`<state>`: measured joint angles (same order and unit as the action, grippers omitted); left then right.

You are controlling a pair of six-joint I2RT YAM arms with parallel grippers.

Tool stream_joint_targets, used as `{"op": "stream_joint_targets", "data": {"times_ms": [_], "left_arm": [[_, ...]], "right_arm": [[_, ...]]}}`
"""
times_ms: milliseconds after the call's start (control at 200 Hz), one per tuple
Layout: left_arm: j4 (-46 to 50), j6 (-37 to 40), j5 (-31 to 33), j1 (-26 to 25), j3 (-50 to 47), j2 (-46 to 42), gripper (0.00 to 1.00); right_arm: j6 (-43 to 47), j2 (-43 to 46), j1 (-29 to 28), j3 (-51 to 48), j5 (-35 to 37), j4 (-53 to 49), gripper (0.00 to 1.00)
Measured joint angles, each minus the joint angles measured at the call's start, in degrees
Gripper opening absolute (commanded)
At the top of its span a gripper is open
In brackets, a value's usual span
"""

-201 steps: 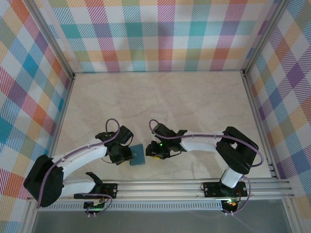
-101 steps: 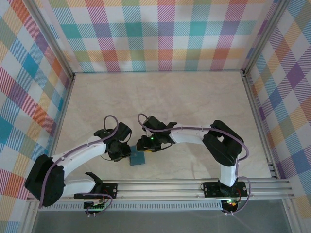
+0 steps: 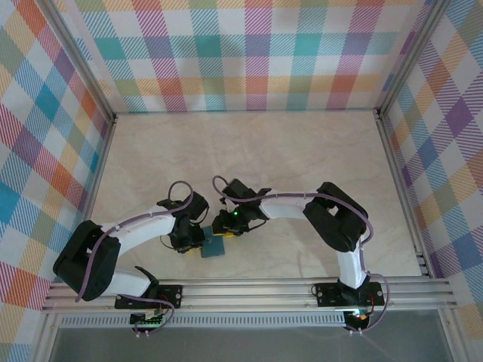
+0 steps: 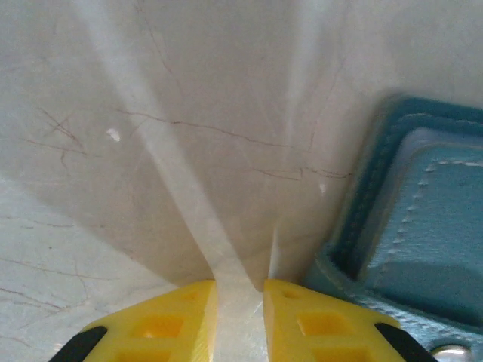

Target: Take the credit cards out of the card holder

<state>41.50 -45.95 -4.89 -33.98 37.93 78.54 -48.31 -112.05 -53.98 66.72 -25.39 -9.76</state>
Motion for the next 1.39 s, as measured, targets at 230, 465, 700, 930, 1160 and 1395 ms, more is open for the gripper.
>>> {"op": "stream_joint_targets", "data": {"times_ms": [230,465,700,930,1160,1395], "left_arm": [[0.3,0.7,-0.2,0.0,0.4,0.6,0.24],[0.5,0.9,-0.2,0.0,0.5,0.3,0.26],[0.3,0.8,-1.0,-0.3,2.9,-5.6,0.32],[-2.1,0.8,-4.4,-2.7,5.8,-6.4,0.32],[-4.6,0.8,-7.5,-3.6,5.8,-2.2,0.3],[-4.0,0.9,-7.3,-3.9,5.8,0.8,0.32]], "right_arm": [[-2.0,0.0,0.4,-2.1,-1.5,4.2,0.2],[-2.3,0.2,0.6,-2.8,-2.1,5.5,0.02],[-2.3,4.2,0.2,-5.9,0.2,5.7,0.01],[-4.0,5.4,0.2,-8.2,0.2,7.2,0.01],[-5.8,5.5,0.2,-9.3,0.2,8.9,0.02],[-6.8,5.5,0.2,-9.7,0.0,9.8,0.02]]}}
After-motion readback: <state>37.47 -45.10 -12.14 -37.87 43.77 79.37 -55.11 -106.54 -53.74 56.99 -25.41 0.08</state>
